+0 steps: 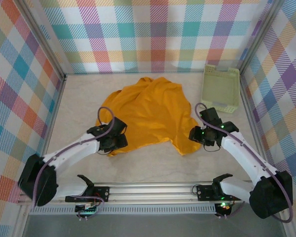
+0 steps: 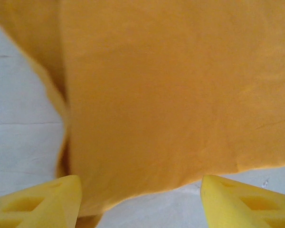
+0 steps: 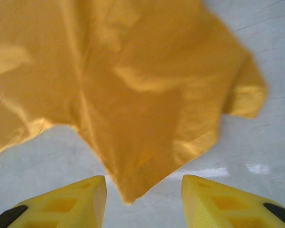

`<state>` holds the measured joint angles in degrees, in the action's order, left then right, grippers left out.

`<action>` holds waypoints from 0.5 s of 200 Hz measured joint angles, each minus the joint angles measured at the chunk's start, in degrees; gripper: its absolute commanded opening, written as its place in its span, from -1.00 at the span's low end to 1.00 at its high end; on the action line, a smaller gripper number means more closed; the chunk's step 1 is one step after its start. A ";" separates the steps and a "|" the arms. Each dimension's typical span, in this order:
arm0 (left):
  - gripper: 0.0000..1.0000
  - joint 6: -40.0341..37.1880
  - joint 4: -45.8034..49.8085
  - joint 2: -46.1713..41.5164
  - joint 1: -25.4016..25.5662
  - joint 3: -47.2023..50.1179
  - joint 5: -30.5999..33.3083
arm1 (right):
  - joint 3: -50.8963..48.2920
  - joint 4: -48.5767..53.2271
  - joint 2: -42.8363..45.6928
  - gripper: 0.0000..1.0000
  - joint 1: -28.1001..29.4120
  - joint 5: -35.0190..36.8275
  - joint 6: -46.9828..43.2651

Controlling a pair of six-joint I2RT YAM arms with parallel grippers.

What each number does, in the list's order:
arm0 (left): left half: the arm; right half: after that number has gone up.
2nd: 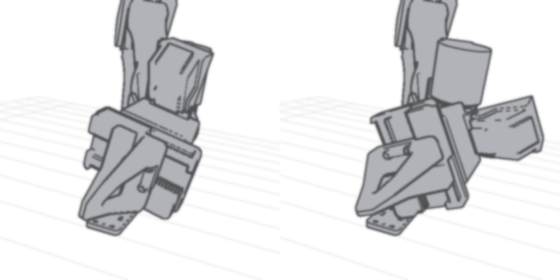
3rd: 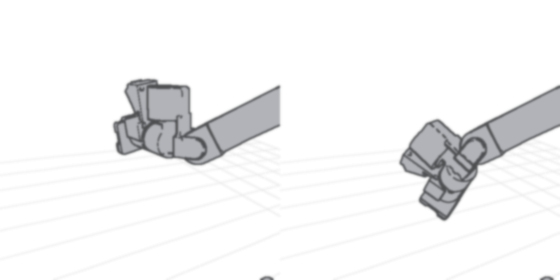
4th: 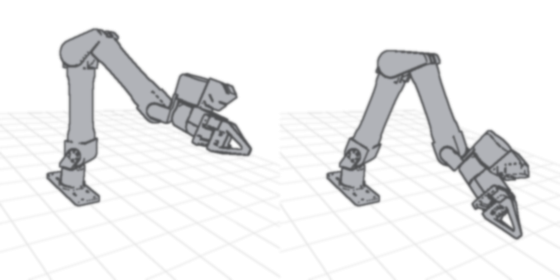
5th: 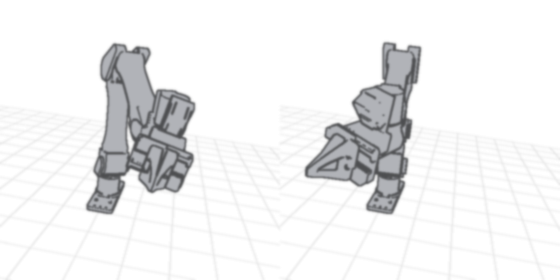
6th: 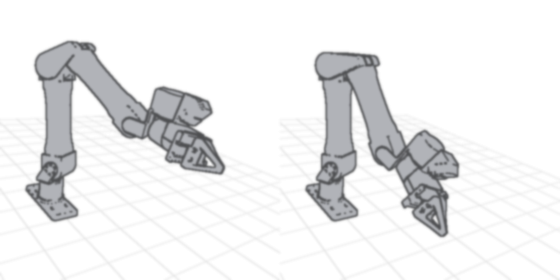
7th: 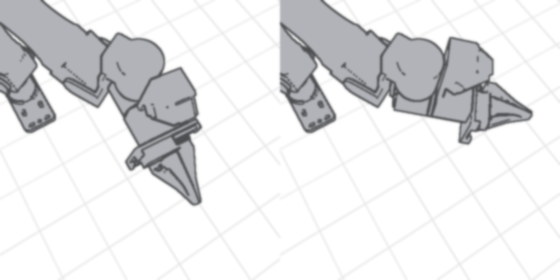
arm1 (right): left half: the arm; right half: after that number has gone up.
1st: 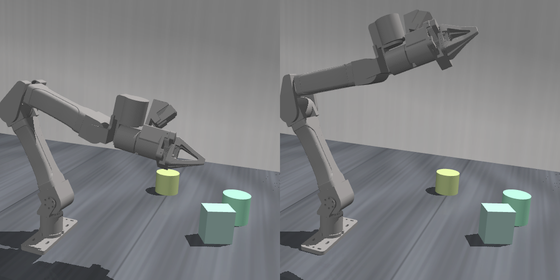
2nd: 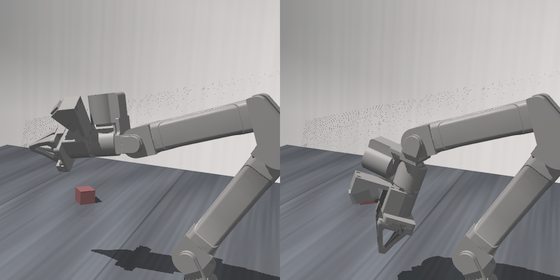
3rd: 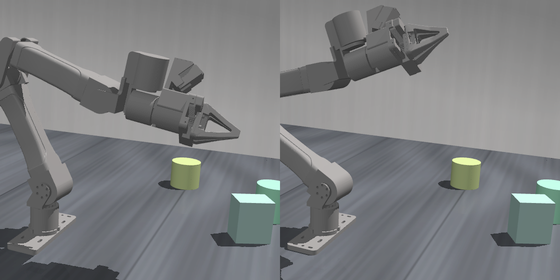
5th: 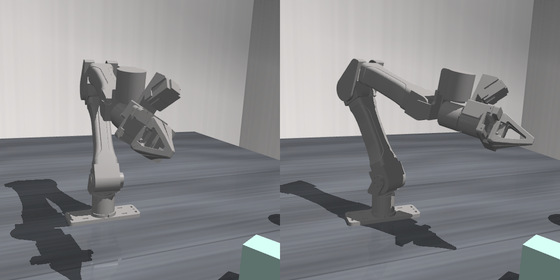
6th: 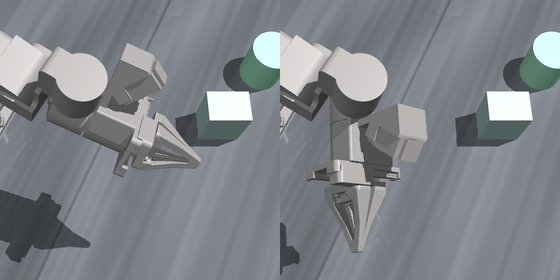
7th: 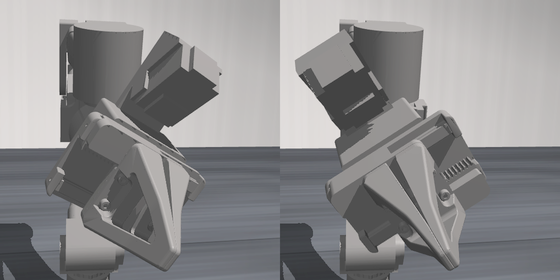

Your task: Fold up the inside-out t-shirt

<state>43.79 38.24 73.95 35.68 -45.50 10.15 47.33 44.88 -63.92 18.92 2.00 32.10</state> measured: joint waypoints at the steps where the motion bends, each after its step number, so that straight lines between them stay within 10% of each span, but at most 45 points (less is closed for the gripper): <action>1: 0.32 0.00 -0.11 0.28 0.04 -0.11 0.02 | -0.02 -0.04 -0.15 -0.11 -0.26 0.07 0.00; 100: 0.24 0.37 -7.17 8.50 -4.37 2.10 1.95 | -2.82 -7.23 -11.89 -0.38 -16.00 0.92 0.07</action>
<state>44.16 31.07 82.46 31.31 -43.40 12.10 44.51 37.65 -75.81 2.92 2.92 32.16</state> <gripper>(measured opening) 0.620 0.307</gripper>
